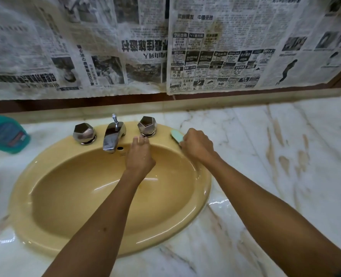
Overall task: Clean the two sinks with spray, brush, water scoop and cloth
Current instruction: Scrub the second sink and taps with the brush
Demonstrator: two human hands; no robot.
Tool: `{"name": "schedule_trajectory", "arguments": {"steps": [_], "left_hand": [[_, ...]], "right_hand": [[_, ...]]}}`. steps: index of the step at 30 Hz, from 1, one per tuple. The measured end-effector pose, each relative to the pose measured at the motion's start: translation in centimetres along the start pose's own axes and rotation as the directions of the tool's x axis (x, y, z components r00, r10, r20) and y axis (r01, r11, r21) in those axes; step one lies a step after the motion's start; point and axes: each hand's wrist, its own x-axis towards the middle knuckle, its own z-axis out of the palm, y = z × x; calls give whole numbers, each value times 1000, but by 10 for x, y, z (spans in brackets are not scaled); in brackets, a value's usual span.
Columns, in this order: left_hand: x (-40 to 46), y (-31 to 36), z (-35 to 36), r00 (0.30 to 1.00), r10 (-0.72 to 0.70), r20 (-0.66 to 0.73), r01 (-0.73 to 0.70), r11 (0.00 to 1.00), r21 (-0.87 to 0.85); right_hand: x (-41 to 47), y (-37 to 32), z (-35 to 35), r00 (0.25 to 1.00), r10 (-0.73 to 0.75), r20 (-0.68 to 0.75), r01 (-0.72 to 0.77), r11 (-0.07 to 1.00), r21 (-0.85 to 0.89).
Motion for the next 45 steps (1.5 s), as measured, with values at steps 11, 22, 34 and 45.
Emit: {"name": "schedule_trajectory", "arguments": {"steps": [11, 22, 34, 45], "left_hand": [[-1, -9, 2, 999, 29, -25, -28, 999, 20], [-8, -21, -13, 998, 60, 19, -57, 989, -136], [-33, -71, 5, 957, 241, -163, -261, 958, -118], [-35, -118, 8, 965, 57, -254, -45, 998, 53]], "right_hand": [[26, -14, 3, 999, -42, 18, 42, 999, -6], [14, -21, 2, 976, -218, -4, 204, 923, -327], [-29, -101, 43, 832, -536, 143, 512, 642, -570], [-21, -112, 40, 911, -406, 79, 399, 811, -429]]}}
